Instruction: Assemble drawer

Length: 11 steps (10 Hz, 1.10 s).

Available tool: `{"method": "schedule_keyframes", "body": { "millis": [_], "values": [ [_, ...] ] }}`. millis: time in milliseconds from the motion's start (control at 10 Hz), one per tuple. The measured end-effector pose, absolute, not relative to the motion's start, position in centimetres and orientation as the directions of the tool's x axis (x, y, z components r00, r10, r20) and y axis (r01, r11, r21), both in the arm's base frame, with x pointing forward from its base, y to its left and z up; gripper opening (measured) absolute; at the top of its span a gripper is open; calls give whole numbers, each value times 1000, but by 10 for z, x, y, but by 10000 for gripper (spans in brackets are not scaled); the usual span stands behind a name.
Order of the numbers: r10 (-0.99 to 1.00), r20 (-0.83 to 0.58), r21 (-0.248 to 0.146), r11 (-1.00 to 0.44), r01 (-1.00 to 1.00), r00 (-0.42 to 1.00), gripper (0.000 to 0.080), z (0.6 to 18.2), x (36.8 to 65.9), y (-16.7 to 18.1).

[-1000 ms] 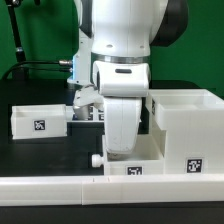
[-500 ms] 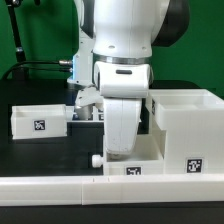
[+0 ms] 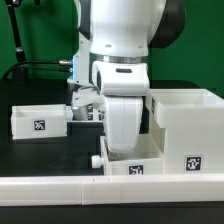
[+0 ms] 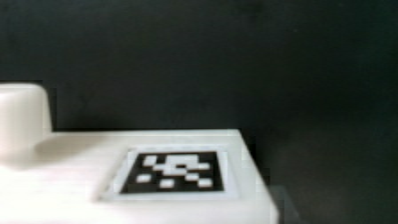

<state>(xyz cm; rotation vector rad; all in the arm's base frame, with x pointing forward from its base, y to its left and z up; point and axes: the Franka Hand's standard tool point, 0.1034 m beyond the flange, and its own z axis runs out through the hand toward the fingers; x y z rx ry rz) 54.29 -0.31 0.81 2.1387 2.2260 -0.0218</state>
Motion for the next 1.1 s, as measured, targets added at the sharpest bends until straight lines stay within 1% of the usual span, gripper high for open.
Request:
{"method": "schedule_keyframes", "body": {
  "millis": [200, 500, 700, 1000, 1100],
  "values": [
    [998, -51, 27, 39, 999, -38, 42, 8, 543, -1],
    [999, -48, 28, -15, 999, 16, 42, 8, 543, 5],
    [997, -51, 13, -58, 998, 58, 42, 8, 541, 9],
    [997, -51, 12, -59, 998, 59, 42, 8, 541, 9],
    [997, -52, 12, -60, 998, 60, 118, 8, 541, 8]
  ]
}}
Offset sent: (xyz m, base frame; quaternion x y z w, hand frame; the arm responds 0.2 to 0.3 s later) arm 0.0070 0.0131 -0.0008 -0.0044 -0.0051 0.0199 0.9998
